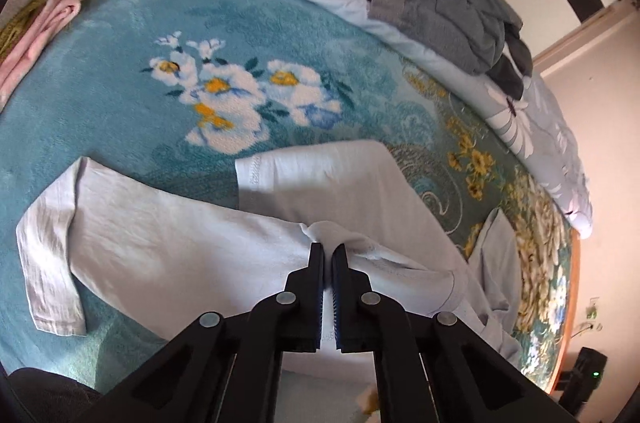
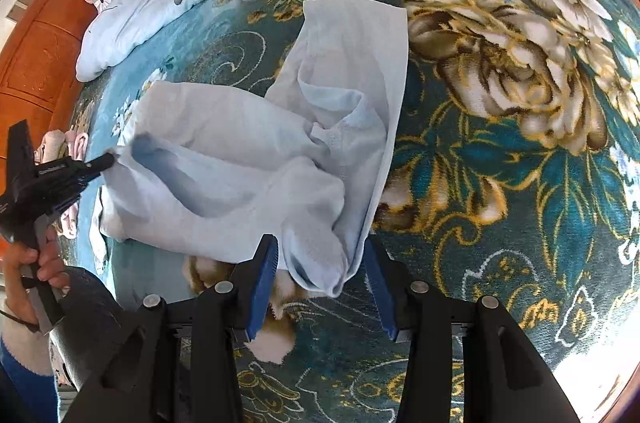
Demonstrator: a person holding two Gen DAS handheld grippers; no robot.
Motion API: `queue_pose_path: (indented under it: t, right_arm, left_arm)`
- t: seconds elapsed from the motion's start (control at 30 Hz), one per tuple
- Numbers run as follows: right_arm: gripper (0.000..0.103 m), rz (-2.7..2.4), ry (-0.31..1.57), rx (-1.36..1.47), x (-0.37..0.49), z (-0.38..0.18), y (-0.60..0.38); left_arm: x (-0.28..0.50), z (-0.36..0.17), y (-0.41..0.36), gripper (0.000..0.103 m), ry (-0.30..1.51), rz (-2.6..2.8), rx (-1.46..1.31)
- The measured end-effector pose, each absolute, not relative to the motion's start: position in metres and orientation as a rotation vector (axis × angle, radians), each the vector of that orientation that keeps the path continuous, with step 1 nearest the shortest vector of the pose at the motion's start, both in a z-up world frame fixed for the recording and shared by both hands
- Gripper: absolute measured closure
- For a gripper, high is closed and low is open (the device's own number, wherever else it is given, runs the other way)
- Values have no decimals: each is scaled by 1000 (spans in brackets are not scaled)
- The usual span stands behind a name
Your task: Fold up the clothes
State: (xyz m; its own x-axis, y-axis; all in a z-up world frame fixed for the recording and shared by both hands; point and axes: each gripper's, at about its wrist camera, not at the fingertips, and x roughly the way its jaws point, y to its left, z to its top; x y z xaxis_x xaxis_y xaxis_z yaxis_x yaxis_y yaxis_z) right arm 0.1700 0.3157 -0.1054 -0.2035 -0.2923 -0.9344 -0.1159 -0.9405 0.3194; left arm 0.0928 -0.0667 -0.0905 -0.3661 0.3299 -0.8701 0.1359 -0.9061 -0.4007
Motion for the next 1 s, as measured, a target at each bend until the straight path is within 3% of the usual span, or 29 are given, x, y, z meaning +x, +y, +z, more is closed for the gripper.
queue_pose_path:
  t: [0.23, 0.47, 0.63, 0.77, 0.8, 0.83, 1.0]
  right_arm:
    - [57, -2363, -504, 1816, 168, -96, 307]
    - [57, -2474, -370, 1677, 122, -86, 280]
    - [57, -2496, -199, 1732, 87, -101, 260]
    - [58, -2512, -217, 1792, 80, -111, 264]
    - [72, -2516, -233, 1799, 81, -112, 266]
    - [97, -2518, -234, 1811, 81, -113, 269]
    - [101, -2529, -270, 1781, 76, -96, 283]
  left_arm:
    - [116, -50, -75, 99, -609, 2503, -1531]
    - [141, -58, -85, 99, -706, 2499, -1551]
    - [152, -60, -83, 99, -710, 2504, -1553]
    - [155, -64, -87, 99, -724, 2510, -1560]
    - [155, -65, -89, 99, -739, 2508, -1563]
    - [154, -67, -91, 99, -753, 2506, -1567]
    - [151, -61, -98, 99, -782, 2539, -1540]
